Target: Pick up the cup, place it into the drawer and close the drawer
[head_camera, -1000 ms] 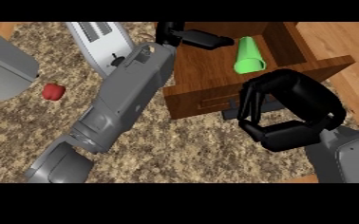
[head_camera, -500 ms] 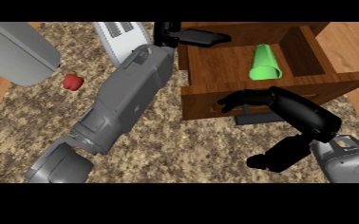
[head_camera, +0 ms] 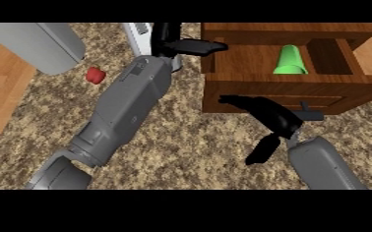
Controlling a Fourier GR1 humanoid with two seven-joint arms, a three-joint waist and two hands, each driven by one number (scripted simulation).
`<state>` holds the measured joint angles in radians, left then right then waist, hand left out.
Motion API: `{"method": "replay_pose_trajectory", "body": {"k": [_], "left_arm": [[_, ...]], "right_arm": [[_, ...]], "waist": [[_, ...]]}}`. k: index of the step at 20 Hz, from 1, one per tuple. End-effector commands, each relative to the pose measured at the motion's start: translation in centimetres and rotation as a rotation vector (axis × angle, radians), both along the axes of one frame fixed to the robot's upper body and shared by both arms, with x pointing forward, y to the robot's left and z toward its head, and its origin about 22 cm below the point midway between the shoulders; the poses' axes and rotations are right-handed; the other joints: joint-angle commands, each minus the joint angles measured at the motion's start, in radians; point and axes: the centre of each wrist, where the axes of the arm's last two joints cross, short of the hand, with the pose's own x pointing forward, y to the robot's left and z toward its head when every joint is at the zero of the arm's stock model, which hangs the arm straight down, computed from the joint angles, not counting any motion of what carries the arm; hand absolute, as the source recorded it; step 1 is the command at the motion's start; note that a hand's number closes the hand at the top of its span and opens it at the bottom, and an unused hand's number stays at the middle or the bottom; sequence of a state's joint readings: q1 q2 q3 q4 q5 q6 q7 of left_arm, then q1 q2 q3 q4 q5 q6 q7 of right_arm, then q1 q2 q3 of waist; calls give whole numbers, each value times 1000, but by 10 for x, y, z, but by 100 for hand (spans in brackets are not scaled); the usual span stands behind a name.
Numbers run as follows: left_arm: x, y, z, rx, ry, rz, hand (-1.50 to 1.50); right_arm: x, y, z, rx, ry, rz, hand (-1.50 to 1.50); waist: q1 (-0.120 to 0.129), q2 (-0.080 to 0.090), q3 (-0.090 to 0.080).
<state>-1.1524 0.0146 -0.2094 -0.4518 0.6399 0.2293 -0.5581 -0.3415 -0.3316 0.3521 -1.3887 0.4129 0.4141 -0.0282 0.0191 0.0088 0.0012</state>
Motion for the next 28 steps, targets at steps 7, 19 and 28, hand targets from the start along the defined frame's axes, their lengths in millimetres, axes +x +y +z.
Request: {"method": "replay_pose_trajectory", "body": {"k": [7, 19, 28], "left_arm": [[-9, 40, -25, -52, 5, -5, -150], [-12, 87, -24, -47, 10, -53, -150], [-21, 96, -38, -29, 17, -109, -150]], "right_arm": [[63, -15, -50, -59, -20, -89, 150], [127, -78, 36, 121, -217, -358, 150], [133, -100, 68, 181, -223, -390, 150]], "waist": [[74, 9, 2], [155, 28, 5], [184, 39, 3]]}}
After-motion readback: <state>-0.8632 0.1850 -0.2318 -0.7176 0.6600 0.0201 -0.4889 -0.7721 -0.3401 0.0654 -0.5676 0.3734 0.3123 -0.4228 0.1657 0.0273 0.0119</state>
